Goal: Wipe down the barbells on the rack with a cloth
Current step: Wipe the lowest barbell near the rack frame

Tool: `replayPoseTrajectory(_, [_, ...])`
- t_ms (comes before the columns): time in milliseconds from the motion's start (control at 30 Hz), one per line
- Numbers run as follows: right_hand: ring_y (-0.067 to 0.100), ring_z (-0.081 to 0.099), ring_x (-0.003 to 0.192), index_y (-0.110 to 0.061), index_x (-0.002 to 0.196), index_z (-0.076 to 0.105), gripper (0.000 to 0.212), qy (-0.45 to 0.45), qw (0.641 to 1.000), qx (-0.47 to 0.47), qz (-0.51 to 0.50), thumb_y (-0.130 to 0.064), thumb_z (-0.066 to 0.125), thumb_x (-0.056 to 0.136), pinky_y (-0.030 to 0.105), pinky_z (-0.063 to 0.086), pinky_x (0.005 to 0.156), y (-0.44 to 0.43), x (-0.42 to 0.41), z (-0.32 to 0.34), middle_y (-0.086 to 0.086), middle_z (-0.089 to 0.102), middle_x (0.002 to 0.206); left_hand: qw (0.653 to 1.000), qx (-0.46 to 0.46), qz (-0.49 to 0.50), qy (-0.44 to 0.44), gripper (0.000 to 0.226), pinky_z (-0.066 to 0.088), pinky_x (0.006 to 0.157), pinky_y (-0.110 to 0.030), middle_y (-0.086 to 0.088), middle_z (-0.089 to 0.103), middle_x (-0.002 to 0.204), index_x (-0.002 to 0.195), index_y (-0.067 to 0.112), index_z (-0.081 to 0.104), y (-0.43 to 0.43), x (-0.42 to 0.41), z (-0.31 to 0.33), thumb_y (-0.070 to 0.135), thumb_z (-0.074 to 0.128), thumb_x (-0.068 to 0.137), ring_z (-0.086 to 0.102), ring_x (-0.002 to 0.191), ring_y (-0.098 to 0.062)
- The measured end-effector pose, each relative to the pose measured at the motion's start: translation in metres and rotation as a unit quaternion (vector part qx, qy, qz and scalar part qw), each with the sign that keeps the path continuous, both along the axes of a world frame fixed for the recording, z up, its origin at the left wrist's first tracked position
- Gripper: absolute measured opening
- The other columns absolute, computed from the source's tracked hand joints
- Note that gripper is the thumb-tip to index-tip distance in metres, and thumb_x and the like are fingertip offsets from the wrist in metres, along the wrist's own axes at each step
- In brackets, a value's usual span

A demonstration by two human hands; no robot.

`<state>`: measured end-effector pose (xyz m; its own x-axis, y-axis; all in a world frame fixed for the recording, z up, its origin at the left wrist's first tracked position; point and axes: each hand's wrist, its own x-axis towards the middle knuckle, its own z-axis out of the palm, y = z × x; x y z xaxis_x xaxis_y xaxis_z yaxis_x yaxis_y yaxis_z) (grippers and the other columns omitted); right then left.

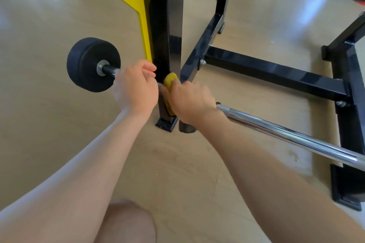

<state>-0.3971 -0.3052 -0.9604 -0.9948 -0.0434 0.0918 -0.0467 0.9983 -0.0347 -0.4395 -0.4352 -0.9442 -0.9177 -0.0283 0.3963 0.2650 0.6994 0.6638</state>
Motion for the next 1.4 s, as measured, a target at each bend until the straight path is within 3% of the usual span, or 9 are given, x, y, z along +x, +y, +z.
replayPoseTrajectory(133, [0.022, 0.055, 0.072, -0.013, 0.12, 0.051, 0.019, 0.004, 1.0, -0.001, -0.015, -0.028, 0.047, 0.11, 0.037, 0.044, 0.062, -0.025, -0.021, -0.004, 0.002, 0.069, 0.103, 1.0, 0.017, 0.003, -0.014, 0.036, 0.041, 0.076, -0.011, 0.005, 0.077, 0.102, 0.116, 0.018, 0.077, 0.0, -0.004, -0.009, 0.001, 0.051, 0.097, 0.069, 0.096, -0.009])
replayPoseTrajectory(400, [0.023, 0.058, 0.119, -0.016, 0.135, 0.059, 0.05, 0.087, 0.978, -0.137, 0.13, -0.045, 0.03, 0.106, 0.042, 0.052, 0.099, -0.011, 0.02, -0.013, 0.004, 0.062, 0.132, 0.974, 0.216, 0.001, -0.07, 0.016, 0.053, 0.091, -0.03, -0.001, 0.064, 0.098, 0.109, 0.009, 0.053, -0.013, -0.016, -0.022, 0.014, 0.039, 0.105, 0.06, 0.094, -0.011])
replayPoseTrajectory(600, [0.035, 0.048, 0.144, -0.006, 0.152, 0.051, 0.052, 0.101, 0.975, 0.0, 0.198, -0.021, 0.058, 0.102, 0.046, 0.041, 0.119, -0.016, -0.009, -0.026, 0.018, 0.052, 0.154, 0.932, 0.343, 0.025, -0.118, 0.022, 0.051, 0.102, -0.044, -0.015, 0.071, 0.101, 0.098, 0.021, 0.056, -0.01, -0.015, -0.016, 0.032, 0.037, 0.1, 0.065, 0.105, -0.029])
replayPoseTrajectory(800, [0.026, 0.071, 0.082, -0.014, 0.106, 0.075, 0.024, 0.185, 0.968, -0.123, 0.12, -0.003, 0.08, 0.086, 0.043, 0.063, 0.064, -0.001, 0.003, -0.029, 0.004, 0.072, 0.094, 0.914, 0.382, 0.034, -0.132, 0.025, 0.045, 0.091, -0.024, -0.015, 0.072, 0.102, 0.102, 0.015, 0.06, -0.013, -0.018, -0.018, 0.021, 0.036, 0.108, 0.066, 0.105, -0.02])
replayPoseTrajectory(867, [0.026, 0.072, 0.079, -0.015, 0.109, 0.077, 0.02, 0.219, 0.955, -0.168, 0.105, -0.006, 0.075, 0.091, 0.043, 0.063, 0.064, 0.005, 0.007, -0.03, 0.004, 0.074, 0.092, 0.909, 0.39, 0.026, -0.148, 0.025, 0.044, 0.085, -0.021, -0.015, 0.073, 0.104, 0.103, 0.015, 0.06, -0.017, -0.02, -0.017, 0.02, 0.036, 0.109, 0.067, 0.105, -0.02])
replayPoseTrajectory(1000, [0.031, 0.048, 0.141, -0.016, 0.152, 0.049, 0.056, 0.132, 0.974, 0.002, 0.183, -0.014, 0.06, 0.097, 0.048, 0.049, 0.107, -0.015, -0.004, -0.033, 0.009, 0.052, 0.154, 0.915, 0.371, -0.003, -0.157, 0.027, 0.054, 0.09, -0.036, -0.015, 0.07, 0.106, 0.103, 0.011, 0.063, -0.019, -0.025, -0.022, 0.023, 0.039, 0.106, 0.066, 0.106, -0.026])
replayPoseTrajectory(1100, [0.032, 0.027, 0.155, -0.015, 0.162, 0.032, 0.069, 0.102, 0.976, 0.067, 0.178, -0.019, 0.058, 0.098, 0.049, 0.036, 0.118, -0.029, -0.006, -0.03, 0.01, 0.031, 0.169, 0.929, 0.338, -0.019, -0.149, 0.03, 0.054, 0.092, -0.041, -0.013, 0.065, 0.108, 0.103, 0.009, 0.064, -0.014, -0.022, -0.021, 0.026, 0.04, 0.105, 0.062, 0.104, -0.027])
replayPoseTrajectory(1267, [0.023, 0.064, 0.108, -0.021, 0.14, 0.057, 0.041, 0.134, 0.985, -0.088, 0.06, -0.022, 0.066, 0.1, 0.036, 0.055, 0.081, -0.004, 0.026, -0.028, -0.001, 0.066, 0.127, 0.939, 0.308, -0.026, -0.152, 0.035, 0.05, 0.093, -0.028, -0.01, 0.067, 0.111, 0.101, 0.017, 0.065, -0.02, -0.026, -0.025, 0.031, 0.034, 0.11, 0.062, 0.109, -0.021])
replayPoseTrajectory(1400, [0.018, 0.057, 0.067, -0.018, 0.12, 0.047, 0.045, 0.053, 0.995, 0.035, -0.072, -0.056, 0.025, 0.11, 0.034, 0.045, 0.056, -0.006, 0.025, -0.015, 0.0, 0.056, 0.086, 0.923, 0.337, -0.036, -0.185, 0.042, 0.05, 0.08, -0.014, -0.016, 0.066, 0.111, 0.105, 0.012, 0.068, -0.019, -0.029, -0.022, 0.034, 0.033, 0.112, 0.063, 0.1, -0.016])
